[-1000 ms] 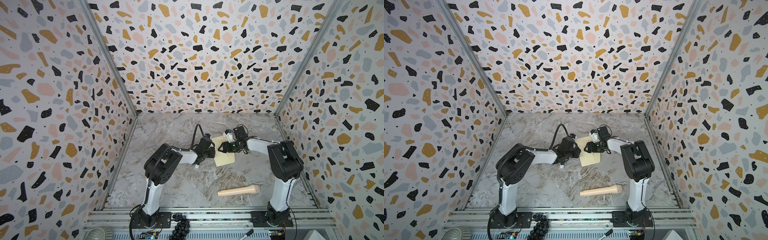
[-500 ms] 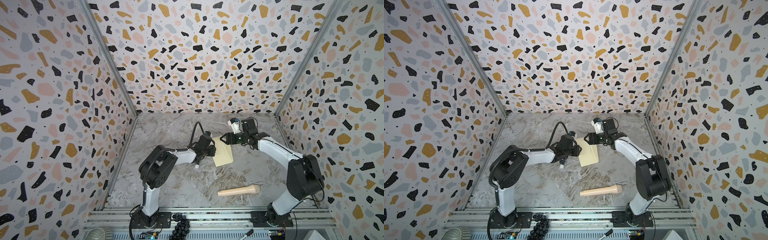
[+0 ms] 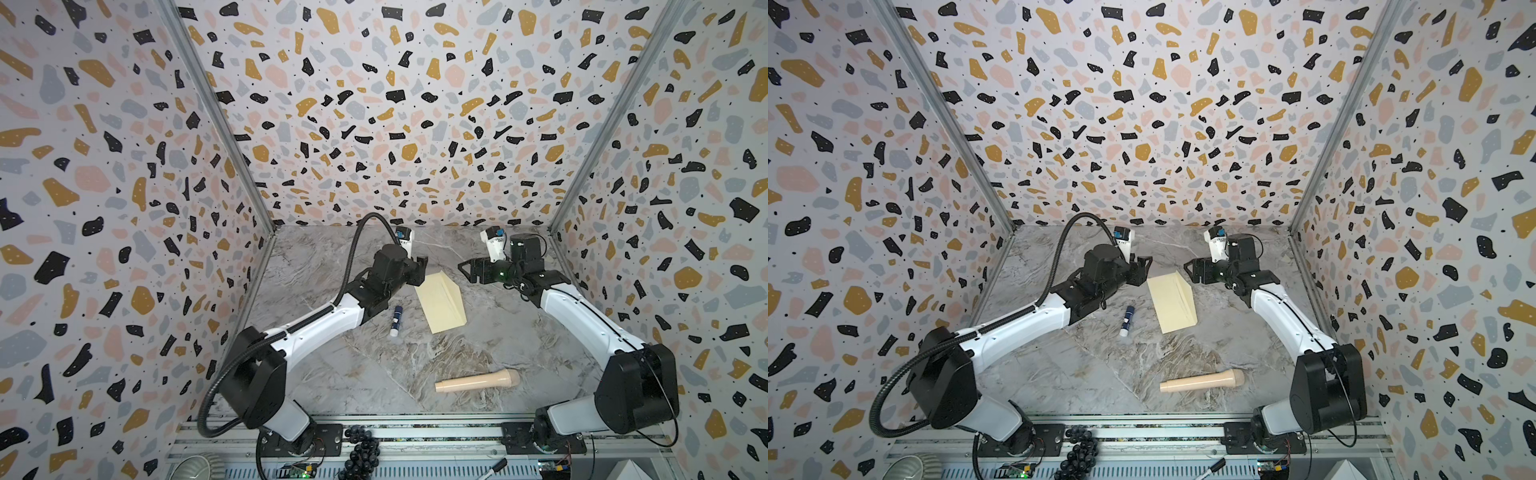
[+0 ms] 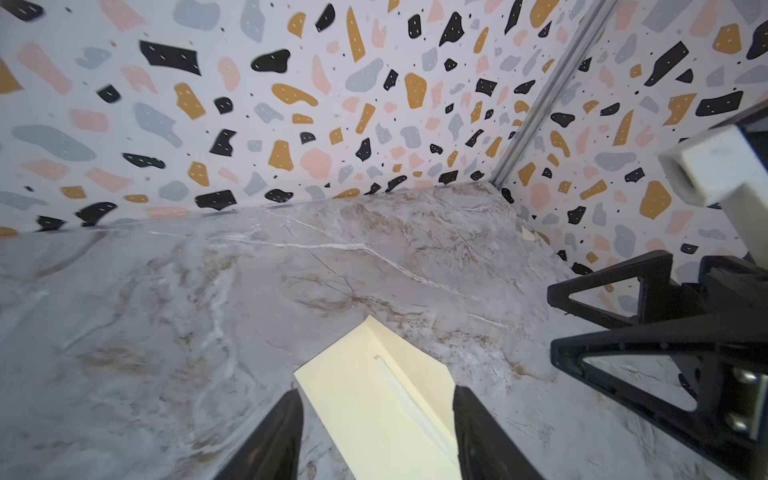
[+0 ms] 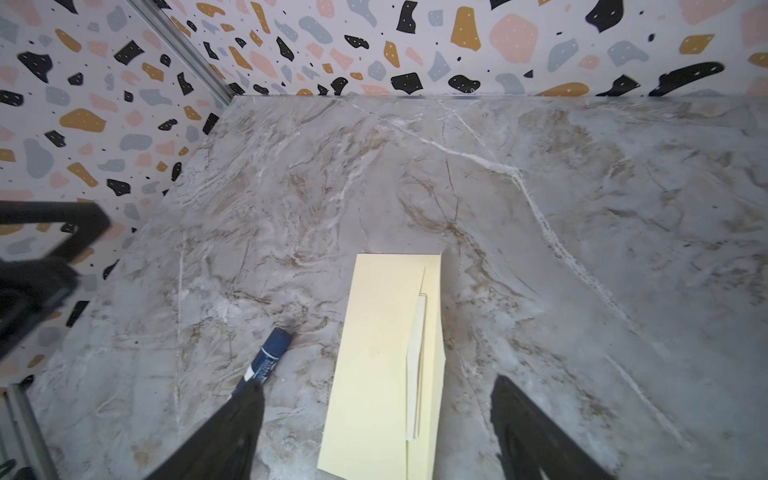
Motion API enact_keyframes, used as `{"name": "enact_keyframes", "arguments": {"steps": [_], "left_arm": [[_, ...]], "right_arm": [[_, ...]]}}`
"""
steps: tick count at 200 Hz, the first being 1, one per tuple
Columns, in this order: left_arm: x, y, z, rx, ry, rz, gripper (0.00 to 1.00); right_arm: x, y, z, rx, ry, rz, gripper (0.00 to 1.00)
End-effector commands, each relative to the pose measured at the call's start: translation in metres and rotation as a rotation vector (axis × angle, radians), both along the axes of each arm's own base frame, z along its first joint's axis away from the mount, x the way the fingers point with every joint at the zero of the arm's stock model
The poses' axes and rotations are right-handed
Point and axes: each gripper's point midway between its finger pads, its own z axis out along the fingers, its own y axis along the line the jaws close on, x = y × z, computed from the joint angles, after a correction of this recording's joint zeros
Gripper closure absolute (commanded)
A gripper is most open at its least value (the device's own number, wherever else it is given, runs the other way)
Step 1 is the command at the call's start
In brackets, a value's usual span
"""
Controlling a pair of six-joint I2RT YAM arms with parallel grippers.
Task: Place the letter into the envelope and seal it
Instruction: 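Lift both grippers away from the envelope and draw them back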
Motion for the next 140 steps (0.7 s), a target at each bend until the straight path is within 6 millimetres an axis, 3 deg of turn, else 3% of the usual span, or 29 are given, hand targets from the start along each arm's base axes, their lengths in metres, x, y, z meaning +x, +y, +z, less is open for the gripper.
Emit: {"name": "enact_keyframes", "arguments": {"steps": [1,22,33,65,83,92,140], "left_arm": [[-0.003,0.025,0.002,0.083,-0.067,0.054,0.39],[-0.009,0.039,0.011,0.098,-0.101,0.077,0.33],[-0.011,0.044,0.014,0.11,-0.113,0.083,0.33],[-0.016,0.063,0.02,0.126,-0.136,0.125,0.17],[-0.019,0.073,0.022,0.125,-0.144,0.149,0.09],[-0.02,0.08,0.022,0.123,-0.149,0.166,0.0],[-0.025,0.104,0.015,0.129,-0.12,0.213,0.0]], "right_arm": [[-0.002,-0.018,0.007,0.002,-0.014,-0.061,0.07],[0.0,-0.034,0.004,0.018,-0.003,-0.113,0.0],[0.0,-0.043,0.001,0.022,0.004,-0.139,0.01],[0.0,-0.064,-0.004,0.038,0.009,-0.2,0.01],[-0.001,-0.065,-0.005,0.033,-0.002,-0.193,0.01],[-0.001,-0.064,-0.005,0.034,-0.002,-0.188,0.01],[-0.002,-0.055,-0.002,0.072,-0.017,-0.148,0.01]]}}
